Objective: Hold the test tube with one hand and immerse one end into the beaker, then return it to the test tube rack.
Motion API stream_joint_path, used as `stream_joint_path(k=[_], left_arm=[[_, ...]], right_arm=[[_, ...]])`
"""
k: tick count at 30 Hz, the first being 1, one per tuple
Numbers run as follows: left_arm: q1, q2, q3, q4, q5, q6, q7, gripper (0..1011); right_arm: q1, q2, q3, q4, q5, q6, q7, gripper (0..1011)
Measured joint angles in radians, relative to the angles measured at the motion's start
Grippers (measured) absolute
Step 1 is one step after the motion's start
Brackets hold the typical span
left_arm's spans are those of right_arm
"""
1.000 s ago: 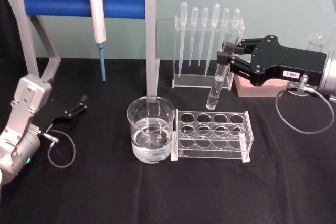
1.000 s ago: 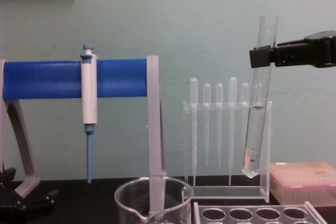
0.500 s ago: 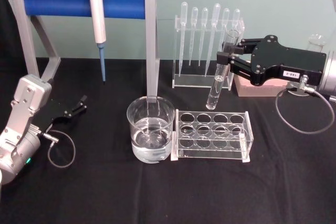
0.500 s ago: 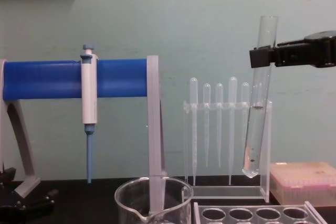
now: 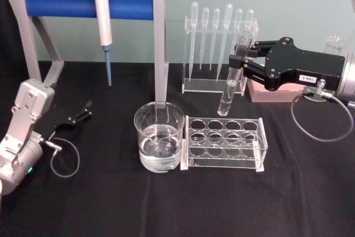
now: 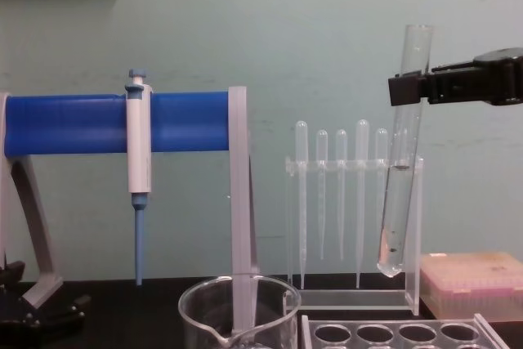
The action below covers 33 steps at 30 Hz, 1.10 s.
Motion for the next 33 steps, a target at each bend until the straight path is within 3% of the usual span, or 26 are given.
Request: stream_joint_path(k=[33], left_arm=[[0.000,0.000,0.000,0.000,0.000,0.000,0.000,1000]], right_arm=[[0.000,0.000,0.000,0.000,0.000,0.000,0.000,241]])
